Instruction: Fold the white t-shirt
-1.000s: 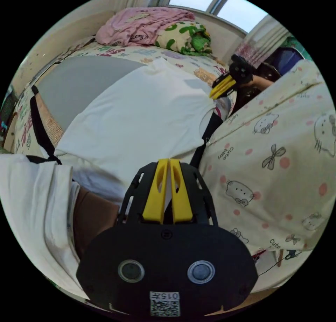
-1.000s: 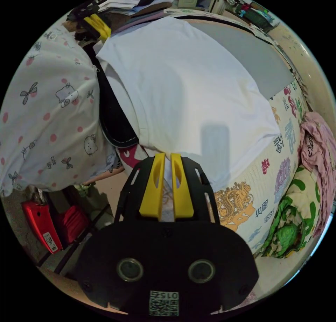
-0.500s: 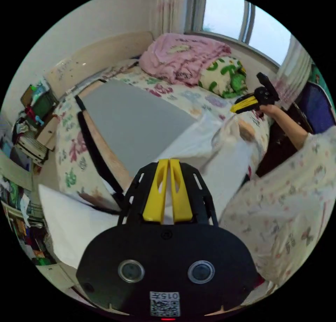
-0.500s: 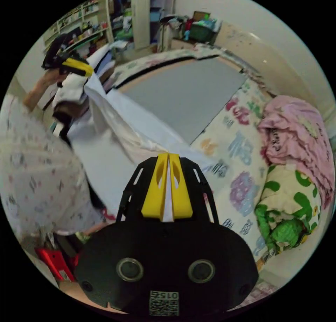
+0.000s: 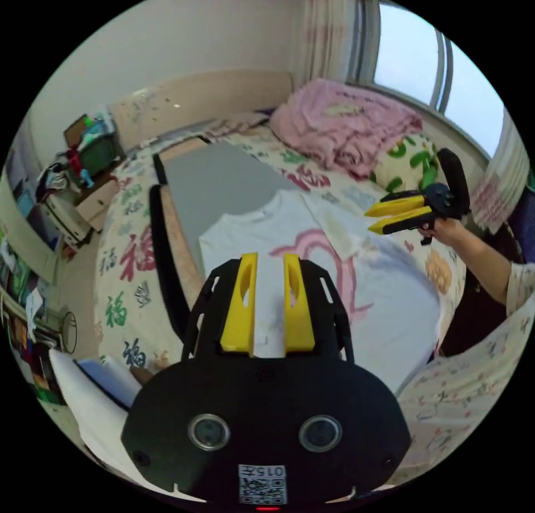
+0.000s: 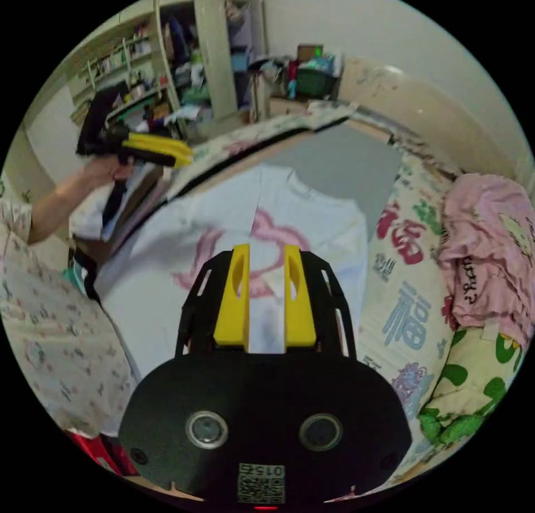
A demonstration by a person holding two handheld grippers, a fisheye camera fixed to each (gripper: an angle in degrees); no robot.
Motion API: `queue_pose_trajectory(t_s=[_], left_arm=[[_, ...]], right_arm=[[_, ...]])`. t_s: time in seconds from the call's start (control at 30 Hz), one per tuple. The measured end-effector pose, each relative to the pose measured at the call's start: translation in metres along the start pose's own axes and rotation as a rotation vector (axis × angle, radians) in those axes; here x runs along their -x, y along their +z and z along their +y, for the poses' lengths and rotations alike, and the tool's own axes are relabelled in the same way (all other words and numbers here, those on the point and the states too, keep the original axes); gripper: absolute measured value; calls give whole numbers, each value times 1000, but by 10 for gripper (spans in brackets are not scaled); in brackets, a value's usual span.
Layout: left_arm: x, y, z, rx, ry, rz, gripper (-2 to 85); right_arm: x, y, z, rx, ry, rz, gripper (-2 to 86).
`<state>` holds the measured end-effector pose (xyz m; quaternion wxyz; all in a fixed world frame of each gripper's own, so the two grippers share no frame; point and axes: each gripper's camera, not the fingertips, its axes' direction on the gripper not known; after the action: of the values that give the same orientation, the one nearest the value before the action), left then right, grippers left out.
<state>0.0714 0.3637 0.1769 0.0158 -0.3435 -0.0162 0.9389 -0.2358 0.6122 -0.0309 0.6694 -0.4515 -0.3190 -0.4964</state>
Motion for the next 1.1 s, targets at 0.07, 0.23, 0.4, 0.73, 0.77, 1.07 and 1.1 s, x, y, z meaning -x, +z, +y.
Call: queue_pose_trajectory(t_s=[0.07, 0.23, 0.4, 0.73, 0.77, 1.07, 1.1], left_arm=[[-13, 57, -1, 138, 58, 29, 91], [-29, 135, -7, 271, 116, 21, 104], [-40, 177, -9, 332, 134, 5, 87], [82, 77, 37, 125, -313, -217, 10], [101, 54, 52, 102, -398, -420, 28], [71, 56, 61, 24, -341, -381, 60], [67, 66, 58, 37, -325, -345, 59]], right_arm=[[10, 27, -6, 102, -24, 83, 122], [13, 58, -52, 205, -40, 132, 119], [-5, 55, -108, 212, 67, 67, 75], [-193, -97, -117, -136, 756, 89, 23], [-202, -106, -112, -142, 812, 158, 26], [-157, -100, -229, -108, 544, 208, 48], [-148, -85, -254, -82, 513, 172, 35]])
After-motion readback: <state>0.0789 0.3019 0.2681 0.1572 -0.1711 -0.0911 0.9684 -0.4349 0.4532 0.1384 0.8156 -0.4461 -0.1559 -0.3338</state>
